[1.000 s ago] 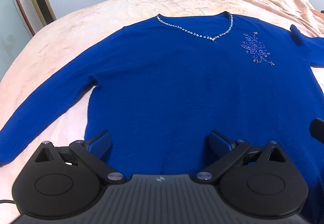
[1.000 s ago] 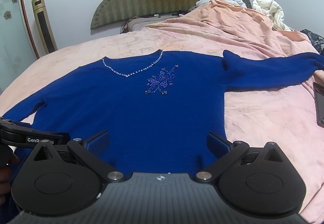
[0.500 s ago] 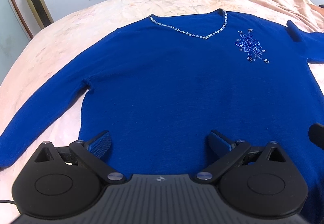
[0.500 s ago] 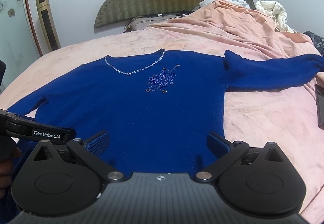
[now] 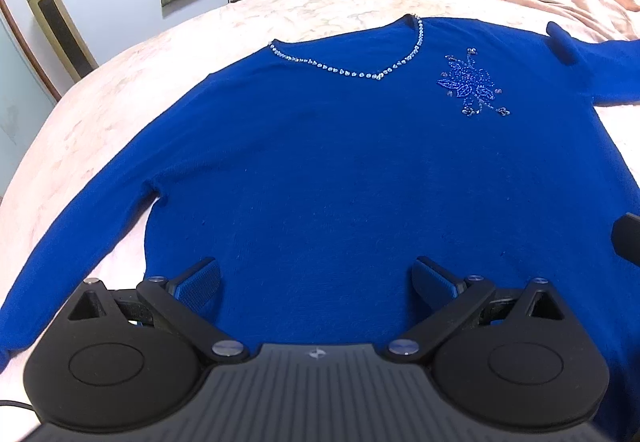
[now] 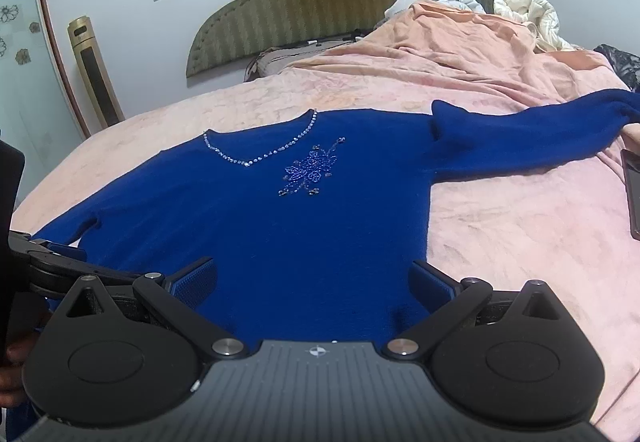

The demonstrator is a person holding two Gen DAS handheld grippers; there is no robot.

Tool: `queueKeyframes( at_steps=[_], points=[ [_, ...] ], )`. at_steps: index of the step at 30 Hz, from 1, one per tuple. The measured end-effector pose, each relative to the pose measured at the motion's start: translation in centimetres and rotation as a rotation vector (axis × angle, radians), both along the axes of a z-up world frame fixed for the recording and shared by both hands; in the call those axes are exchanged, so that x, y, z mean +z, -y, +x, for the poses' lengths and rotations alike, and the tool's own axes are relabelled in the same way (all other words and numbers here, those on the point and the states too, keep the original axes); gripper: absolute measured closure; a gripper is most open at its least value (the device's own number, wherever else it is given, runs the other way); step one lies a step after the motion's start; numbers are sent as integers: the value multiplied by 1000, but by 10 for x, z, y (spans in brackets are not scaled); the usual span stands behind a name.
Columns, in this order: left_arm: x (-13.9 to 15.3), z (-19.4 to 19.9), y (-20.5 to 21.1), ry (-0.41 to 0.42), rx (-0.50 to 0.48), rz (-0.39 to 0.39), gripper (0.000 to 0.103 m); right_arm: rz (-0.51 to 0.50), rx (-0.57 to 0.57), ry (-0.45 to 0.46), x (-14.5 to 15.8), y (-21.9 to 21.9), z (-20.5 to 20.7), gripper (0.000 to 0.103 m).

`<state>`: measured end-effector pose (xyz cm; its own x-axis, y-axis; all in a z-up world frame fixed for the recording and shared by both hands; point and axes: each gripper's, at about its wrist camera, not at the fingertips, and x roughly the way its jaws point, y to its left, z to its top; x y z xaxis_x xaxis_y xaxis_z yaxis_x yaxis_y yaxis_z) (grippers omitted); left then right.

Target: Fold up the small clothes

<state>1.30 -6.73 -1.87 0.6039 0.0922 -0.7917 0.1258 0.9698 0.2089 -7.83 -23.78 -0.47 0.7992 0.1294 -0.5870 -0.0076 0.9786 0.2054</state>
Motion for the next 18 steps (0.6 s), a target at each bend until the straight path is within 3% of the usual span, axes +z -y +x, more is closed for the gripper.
queueKeyframes(
  at_steps=[11, 18],
  points=[
    [-1, 8, 14, 9, -20, 0, 0, -10, -25, 25, -1, 7, 4, 0],
    [0, 11, 18, 16, -48, -34, 0, -5, -40, -8, -4, 17, 10, 0]
  ],
)
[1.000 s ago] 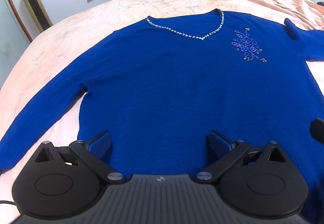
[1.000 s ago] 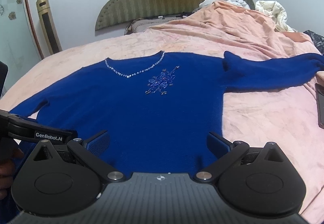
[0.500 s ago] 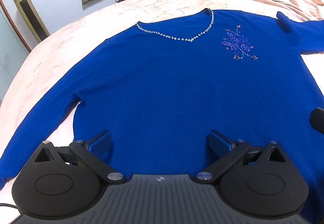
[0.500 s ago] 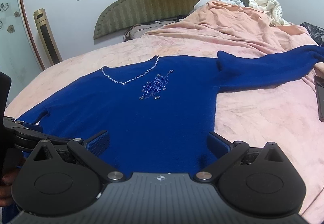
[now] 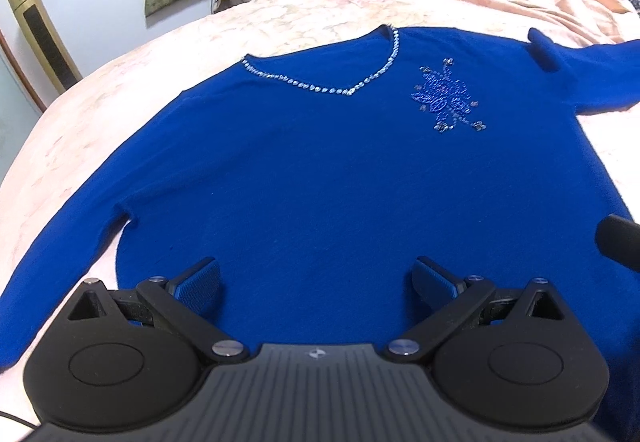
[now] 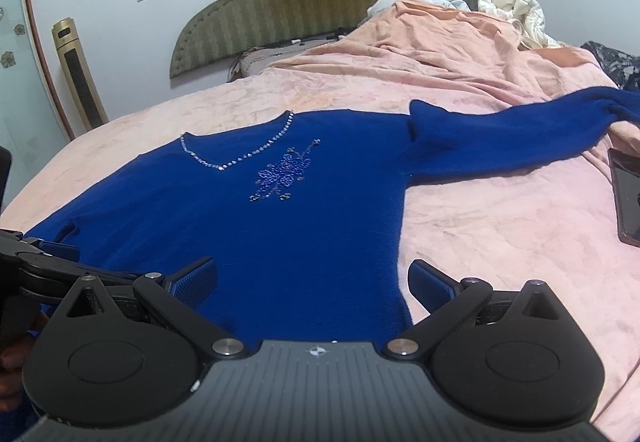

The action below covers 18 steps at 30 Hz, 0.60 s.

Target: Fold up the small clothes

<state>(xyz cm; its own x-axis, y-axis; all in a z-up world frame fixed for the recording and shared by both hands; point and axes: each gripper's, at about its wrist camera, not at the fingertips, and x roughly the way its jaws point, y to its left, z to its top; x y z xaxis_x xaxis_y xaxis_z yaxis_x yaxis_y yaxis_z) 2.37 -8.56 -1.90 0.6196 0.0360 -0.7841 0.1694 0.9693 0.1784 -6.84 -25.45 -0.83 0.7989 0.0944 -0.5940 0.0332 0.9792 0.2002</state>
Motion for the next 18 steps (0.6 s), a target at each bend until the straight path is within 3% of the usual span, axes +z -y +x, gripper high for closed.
queueKeyframes(
  at_steps=[4, 7, 12, 14, 15, 17, 18],
  points=[
    [3, 0, 4, 16, -26, 2, 0, 111, 34, -51, -2, 18, 9, 1],
    [5, 1, 5, 28, -41, 12, 0, 183, -10, -44, 3, 51, 16, 1],
    [3, 7, 3, 21, -28, 21, 0, 235, -268, 69, 20, 169, 32, 6],
    [1, 11, 2, 9, -20, 20, 0, 349, -420, 127, 19, 232, 34, 10],
    [0, 12, 1, 6, -16, 22, 0, 461, -505, 162, 13, 272, 33, 12],
    [-2, 15, 1, 4, -9, 33, 0, 647, -618, 244, -3, 334, 30, 21],
    [-3, 16, 2, 3, -7, 41, 0, 688, -650, 285, -8, 354, 28, 24]
  ],
)
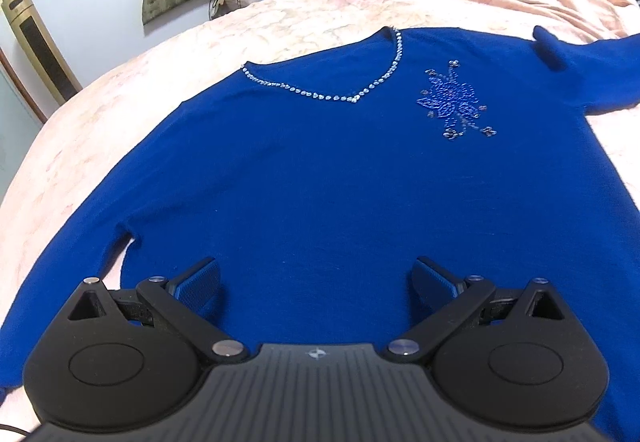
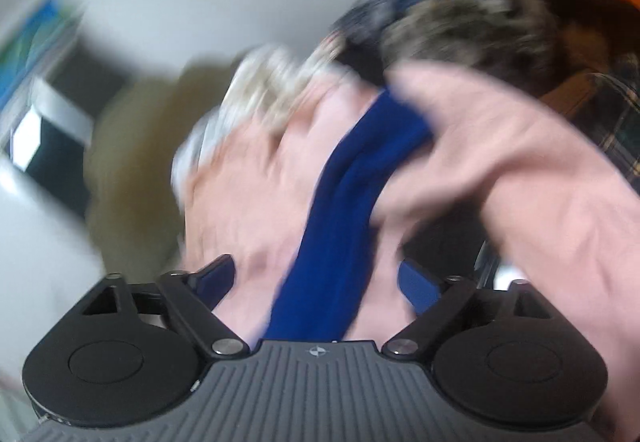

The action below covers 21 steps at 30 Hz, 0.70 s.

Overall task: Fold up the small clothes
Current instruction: 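Grasp the sweater sleeve with the right gripper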

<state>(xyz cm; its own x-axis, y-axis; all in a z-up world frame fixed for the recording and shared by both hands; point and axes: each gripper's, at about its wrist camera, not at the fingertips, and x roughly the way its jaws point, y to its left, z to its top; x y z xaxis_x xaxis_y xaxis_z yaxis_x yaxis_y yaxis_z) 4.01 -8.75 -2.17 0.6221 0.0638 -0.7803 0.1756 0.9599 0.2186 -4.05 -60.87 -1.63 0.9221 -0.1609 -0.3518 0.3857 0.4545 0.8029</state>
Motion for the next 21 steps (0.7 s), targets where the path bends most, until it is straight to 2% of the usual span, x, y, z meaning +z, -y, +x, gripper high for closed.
queueKeyframes(
  at_steps=[3, 8, 10, 12, 13, 14, 15, 18, 21],
  points=[
    [-4, 5, 1, -10, 8, 17, 0, 56, -92, 57, -20, 42, 2, 26],
    [-6, 7, 1, -15, 12, 30, 0, 181, -111, 140, -58, 69, 12, 33],
    [-6, 7, 1, -14, 10, 35, 0, 171, -124, 151, -63, 71, 14, 40],
    [-6, 8, 1, -17, 12, 34, 0, 169, -131, 151, -66, 73, 17, 58],
    [-6, 8, -1, -18, 14, 33, 0, 171, -135, 125, -60, 76, 26, 88],
    [-6, 8, -2, -18, 15, 29, 0, 154, -147, 73, -58, 76, 27, 93],
    [-5, 8, -3, -18, 18, 27, 0, 136, -160, 32, -45, 74, 39, 93],
    [-3, 8, -12, -15, 33, 16, 0, 30, -180, -26, -18, 70, 37, 93],
    [1, 6, -25, -2, 54, -10, 0, -156, -237, -35, 31, 58, 30, 93]
  ],
)
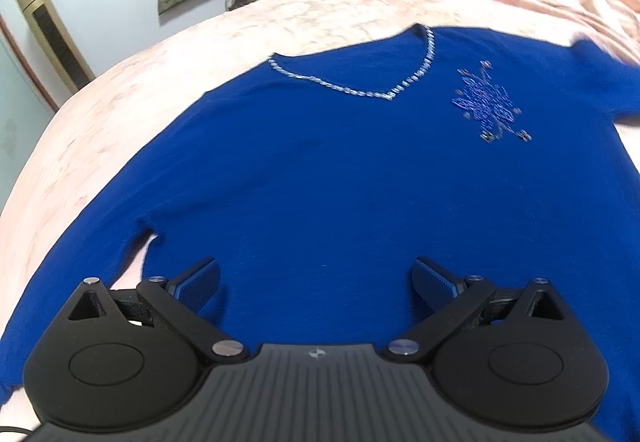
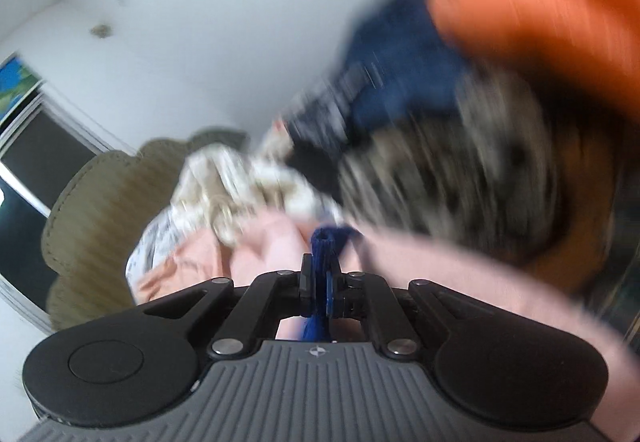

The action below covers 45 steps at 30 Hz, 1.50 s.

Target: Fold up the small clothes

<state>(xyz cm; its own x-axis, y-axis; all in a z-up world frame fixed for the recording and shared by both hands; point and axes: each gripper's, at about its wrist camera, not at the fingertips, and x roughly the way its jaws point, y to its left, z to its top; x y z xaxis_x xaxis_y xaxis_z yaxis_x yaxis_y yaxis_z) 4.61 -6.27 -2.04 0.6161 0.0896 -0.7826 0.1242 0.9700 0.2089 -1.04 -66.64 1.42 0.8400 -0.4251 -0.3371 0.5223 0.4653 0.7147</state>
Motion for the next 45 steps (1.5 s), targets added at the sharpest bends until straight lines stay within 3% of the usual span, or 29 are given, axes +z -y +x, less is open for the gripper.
queueKeyframes(
  at_steps=[4, 6, 10, 16, 21, 25, 28, 32, 39, 41, 43, 45],
  points=[
    [3, -2, -18, 5, 29, -33, 0, -385, -50, -111, 68, -54, 9, 93],
    [3, -4, -26, 6, 39, -44, 0, -543, 30, -140, 88, -98, 26, 93],
    [6, -8, -45, 18, 64, -62, 0, -686, 317, -134, 94, -204, 54, 93],
    [8, -16, -81, 33, 126, -83, 0, -809, 774, -119, 61, -389, 107, 94],
    [4, -23, -114, 37, 198, -76, 0, -789, 1062, -153, 24, -521, 144, 94],
    [-1, -23, -139, 18, 254, -103, 0, -852, 1159, -200, 6, -597, 141, 94],
    [-4, -24, -151, 13, 279, -121, 0, -839, 1210, -205, 0, -630, 132, 94],
    [-7, -22, -157, 7, 289, -138, 0, -827, 1226, -218, -4, -651, 135, 94],
    [-9, -27, -157, -3, 285, -137, 0, -708, 1188, -168, -10, -638, 154, 94],
    [-8, -23, -158, -5, 289, -142, 0, -679, 1217, -173, -17, -640, 169, 86],
    [-5, -23, -162, 6, 292, -142, 0, -580, 1310, -265, -30, -641, 185, 62],
    [-5, -24, -163, 18, 307, -132, 0, -491, 1313, -244, -30, -630, 178, 62]
  ],
)
